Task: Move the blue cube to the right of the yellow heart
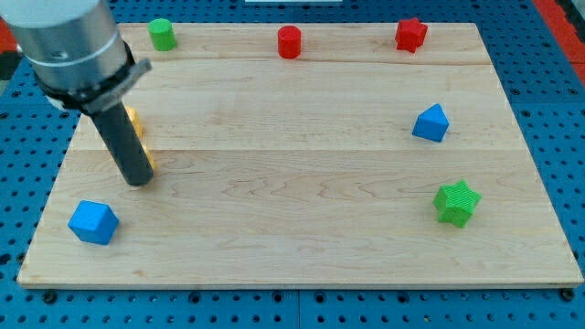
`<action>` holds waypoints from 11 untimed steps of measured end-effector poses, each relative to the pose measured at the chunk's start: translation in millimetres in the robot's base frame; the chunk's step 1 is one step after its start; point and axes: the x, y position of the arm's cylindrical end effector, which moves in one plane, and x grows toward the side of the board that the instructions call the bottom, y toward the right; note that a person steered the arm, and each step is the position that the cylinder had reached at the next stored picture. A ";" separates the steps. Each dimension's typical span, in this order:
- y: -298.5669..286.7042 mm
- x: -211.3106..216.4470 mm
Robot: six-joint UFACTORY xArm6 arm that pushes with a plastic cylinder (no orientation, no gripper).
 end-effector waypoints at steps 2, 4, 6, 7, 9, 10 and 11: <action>15.5 34.0; -49.2 119.9; -14.0 83.1; 43.3 81.5; 75.7 12.1; 63.5 -30.6; 29.9 -51.4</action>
